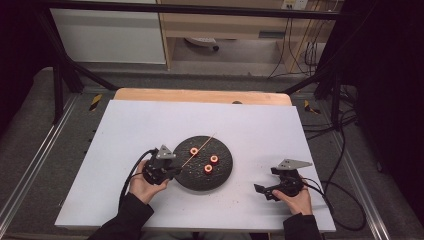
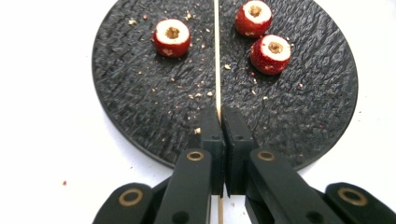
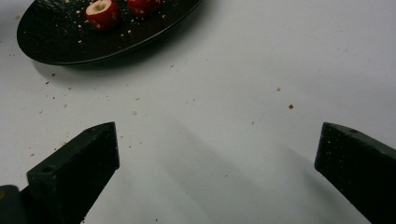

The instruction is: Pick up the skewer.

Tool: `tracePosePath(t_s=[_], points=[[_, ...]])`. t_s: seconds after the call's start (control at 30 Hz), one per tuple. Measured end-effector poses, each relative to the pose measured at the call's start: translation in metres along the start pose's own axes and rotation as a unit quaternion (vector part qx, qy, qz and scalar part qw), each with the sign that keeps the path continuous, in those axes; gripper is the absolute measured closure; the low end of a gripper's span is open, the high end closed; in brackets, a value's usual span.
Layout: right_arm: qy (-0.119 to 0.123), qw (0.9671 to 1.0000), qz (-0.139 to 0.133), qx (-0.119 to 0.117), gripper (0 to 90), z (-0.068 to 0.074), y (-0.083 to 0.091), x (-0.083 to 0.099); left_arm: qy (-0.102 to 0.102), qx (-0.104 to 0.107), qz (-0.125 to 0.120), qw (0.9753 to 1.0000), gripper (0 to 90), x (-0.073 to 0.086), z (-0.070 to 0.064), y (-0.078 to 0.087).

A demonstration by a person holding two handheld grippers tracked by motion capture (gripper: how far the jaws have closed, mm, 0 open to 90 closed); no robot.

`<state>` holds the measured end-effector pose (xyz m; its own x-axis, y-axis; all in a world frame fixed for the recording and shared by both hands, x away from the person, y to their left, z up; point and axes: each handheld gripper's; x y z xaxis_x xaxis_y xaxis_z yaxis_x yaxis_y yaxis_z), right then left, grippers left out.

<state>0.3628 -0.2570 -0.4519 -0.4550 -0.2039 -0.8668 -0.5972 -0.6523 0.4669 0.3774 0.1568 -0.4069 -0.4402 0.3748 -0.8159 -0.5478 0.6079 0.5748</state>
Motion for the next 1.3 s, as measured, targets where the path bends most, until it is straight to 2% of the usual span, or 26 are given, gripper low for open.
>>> tracePosePath(t_s=[0.1,0.37,0.6,0.9,1.3], points=[[-0.004,1.0,0.002,0.0,0.5,0.001,0.001,-0.001,-0.003,-0.003,-0.01,0.9999,88.2,0.005,0.0,0.006],[-0.004,1.0,0.006,0.004,0.5,0.003,0.0,-0.004,0.01,-0.006,-0.042,0.9991,88.2,0.019,0.002,0.021],[-0.008,0.9999,0.01,0.006,0.4,0.008,-0.005,-0.006,0.011,-0.006,-0.063,0.9979,88.2,0.033,0.004,0.029],[0.001,0.9998,0.014,0.012,0.4,0.015,-0.015,-0.019,0.019,-0.005,-0.074,0.9971,88.2,0.052,0.01,0.035],[0.011,0.9995,0.028,0.012,0.5,0.034,-0.033,-0.043,0.016,0.0,-0.093,0.9955,88.2,0.062,0.012,0.045]])
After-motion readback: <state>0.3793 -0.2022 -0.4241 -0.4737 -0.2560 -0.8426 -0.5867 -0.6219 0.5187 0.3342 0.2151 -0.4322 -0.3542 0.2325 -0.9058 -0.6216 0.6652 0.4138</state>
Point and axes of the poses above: each handheld gripper's, and its own axes: y roughly backward along the jaws, x roughly out of its underside, z roughly to its left, and after that the axes turned 11 degrees about -z, right-handed
